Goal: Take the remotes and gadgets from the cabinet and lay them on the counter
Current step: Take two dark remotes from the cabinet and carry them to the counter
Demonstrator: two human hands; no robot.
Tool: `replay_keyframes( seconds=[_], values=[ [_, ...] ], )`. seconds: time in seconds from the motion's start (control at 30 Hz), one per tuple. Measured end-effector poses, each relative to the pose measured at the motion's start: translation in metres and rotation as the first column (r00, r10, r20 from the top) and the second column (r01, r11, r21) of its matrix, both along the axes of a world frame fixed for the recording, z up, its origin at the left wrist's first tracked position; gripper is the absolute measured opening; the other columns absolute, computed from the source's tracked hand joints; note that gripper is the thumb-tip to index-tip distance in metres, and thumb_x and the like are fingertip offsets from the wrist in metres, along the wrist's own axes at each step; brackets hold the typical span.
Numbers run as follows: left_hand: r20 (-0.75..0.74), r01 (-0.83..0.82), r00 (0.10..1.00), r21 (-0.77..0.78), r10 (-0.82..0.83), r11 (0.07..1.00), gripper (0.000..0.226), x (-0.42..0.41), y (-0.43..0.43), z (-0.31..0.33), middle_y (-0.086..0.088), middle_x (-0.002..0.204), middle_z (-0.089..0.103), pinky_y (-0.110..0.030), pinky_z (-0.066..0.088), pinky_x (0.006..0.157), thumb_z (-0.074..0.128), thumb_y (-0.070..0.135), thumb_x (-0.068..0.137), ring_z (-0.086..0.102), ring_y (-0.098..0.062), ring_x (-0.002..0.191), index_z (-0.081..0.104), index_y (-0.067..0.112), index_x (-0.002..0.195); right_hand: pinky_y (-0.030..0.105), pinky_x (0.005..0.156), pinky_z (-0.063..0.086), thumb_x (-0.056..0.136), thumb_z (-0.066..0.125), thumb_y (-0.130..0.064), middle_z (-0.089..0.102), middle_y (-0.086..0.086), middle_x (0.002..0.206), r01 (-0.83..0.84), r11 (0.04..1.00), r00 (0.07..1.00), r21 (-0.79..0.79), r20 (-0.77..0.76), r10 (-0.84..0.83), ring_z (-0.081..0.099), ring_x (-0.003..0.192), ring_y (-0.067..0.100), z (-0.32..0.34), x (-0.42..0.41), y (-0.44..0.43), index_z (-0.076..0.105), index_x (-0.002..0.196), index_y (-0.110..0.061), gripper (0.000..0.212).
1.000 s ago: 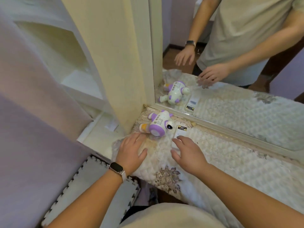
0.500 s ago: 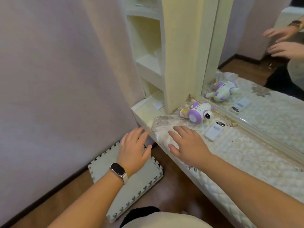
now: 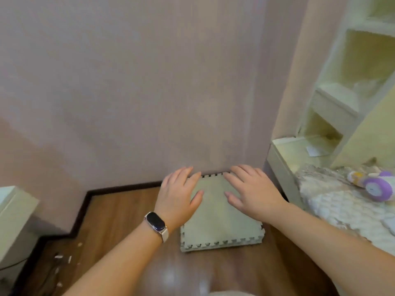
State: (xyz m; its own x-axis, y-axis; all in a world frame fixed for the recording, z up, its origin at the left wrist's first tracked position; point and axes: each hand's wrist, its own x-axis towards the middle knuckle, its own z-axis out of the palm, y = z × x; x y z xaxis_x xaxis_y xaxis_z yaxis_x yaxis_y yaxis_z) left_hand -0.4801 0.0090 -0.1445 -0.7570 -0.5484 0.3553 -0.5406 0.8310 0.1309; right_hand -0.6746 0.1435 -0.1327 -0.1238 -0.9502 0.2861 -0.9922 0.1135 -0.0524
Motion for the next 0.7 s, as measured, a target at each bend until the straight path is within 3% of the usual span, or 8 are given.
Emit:
replay_keyframes(
  seconds=[0.37,0.7],
  values=[
    [-0.056,-0.424,0.904,-0.002,0.423,0.906,0.046,0.308,-0.047,0.025,-0.004,0.130,0.062,-0.041,0.044,0.098,0.049,0.041,0.088,0.056,-0.024,0.119,0.062,0.019,0.127,0.040,0.092,0.046,0.087,0.050,-0.047,0.064,0.007,0.121,-0.434,0.895,0.901,-0.101,-0.066,0.429,0.058,0.114,0.030,0.028,0.270,-0.144,0.064,0.121,-0.015,0.048],
    [-0.046,-0.699,0.714,0.005,0.698,0.715,0.041,0.470,-0.032,0.042,-0.003,0.132,0.060,-0.043,0.042,0.102,0.054,0.040,0.092,0.052,-0.022,0.125,0.060,0.021,0.128,0.039,0.094,0.043,0.091,0.046,-0.050,0.061,0.005,0.128,-0.714,0.697,0.699,-0.073,-0.142,0.701,0.053,0.121,0.027,0.050,0.426,-0.205,0.062,0.126,-0.019,0.049]
  ],
)
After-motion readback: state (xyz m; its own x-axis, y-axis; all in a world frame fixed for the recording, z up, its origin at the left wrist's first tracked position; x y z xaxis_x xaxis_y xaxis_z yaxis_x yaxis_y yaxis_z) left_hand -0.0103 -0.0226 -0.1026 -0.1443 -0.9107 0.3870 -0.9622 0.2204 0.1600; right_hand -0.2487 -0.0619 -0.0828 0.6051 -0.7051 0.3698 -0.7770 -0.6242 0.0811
